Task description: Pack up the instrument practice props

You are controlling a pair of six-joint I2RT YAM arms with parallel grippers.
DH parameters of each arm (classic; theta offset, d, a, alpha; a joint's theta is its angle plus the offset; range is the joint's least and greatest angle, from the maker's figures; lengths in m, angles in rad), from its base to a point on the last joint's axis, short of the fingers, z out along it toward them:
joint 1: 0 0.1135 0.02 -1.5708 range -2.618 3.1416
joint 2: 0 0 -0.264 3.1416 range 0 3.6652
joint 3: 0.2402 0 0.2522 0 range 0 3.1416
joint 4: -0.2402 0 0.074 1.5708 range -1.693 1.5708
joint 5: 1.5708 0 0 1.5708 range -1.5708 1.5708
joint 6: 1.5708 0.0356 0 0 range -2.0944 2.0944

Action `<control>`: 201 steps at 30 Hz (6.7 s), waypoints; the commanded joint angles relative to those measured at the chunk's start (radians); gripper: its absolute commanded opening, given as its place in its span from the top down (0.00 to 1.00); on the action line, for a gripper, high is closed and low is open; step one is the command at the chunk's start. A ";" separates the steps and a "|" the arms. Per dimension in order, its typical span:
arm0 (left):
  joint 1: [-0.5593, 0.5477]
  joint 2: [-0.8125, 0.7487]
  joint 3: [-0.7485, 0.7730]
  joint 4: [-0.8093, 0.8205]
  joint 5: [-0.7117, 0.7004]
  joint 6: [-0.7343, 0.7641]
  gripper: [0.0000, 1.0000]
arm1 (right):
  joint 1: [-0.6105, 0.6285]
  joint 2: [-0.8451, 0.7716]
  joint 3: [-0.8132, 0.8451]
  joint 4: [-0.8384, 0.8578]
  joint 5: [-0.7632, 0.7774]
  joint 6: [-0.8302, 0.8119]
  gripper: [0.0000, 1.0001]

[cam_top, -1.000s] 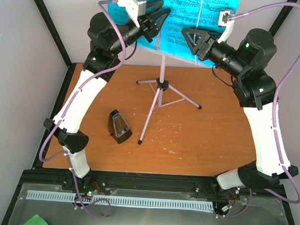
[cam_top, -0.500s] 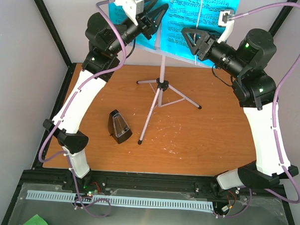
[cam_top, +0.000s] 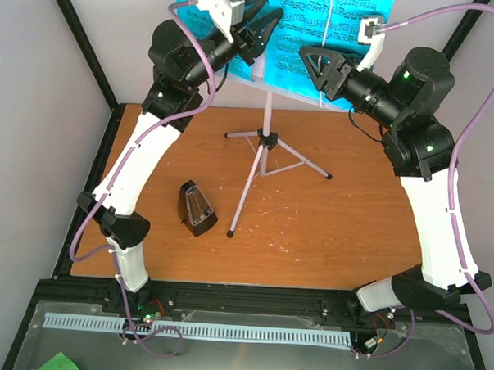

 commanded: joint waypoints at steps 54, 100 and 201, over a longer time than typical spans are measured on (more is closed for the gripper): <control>0.006 -0.088 -0.099 -0.112 0.078 -0.273 0.52 | 0.013 -0.044 -0.049 0.060 0.009 -0.050 0.63; 0.005 -0.062 -0.090 -0.006 0.267 -0.356 1.00 | 0.013 -0.074 -0.159 0.228 0.085 -0.181 0.74; -0.323 -0.091 -1.300 -0.063 -0.037 -0.522 0.84 | 0.013 -0.581 -0.754 0.129 0.237 -0.376 0.00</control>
